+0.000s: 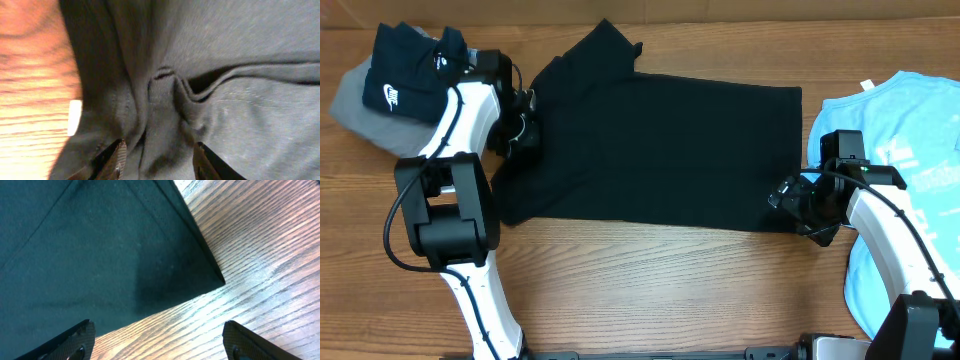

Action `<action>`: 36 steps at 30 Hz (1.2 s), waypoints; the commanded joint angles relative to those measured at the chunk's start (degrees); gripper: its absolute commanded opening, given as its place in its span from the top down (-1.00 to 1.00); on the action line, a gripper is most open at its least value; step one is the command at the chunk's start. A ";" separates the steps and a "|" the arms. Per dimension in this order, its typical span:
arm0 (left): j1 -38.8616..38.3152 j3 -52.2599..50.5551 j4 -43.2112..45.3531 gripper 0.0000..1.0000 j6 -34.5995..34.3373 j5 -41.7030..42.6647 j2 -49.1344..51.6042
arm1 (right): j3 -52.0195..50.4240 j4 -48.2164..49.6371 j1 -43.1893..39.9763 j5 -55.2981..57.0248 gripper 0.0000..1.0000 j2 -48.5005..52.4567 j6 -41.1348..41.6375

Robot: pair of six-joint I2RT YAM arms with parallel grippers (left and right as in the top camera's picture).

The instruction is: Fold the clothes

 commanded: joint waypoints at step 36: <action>0.07 -5.16 6.56 0.34 -0.15 3.32 -0.28 | -0.37 -0.52 -0.33 -0.33 -0.70 0.22 0.15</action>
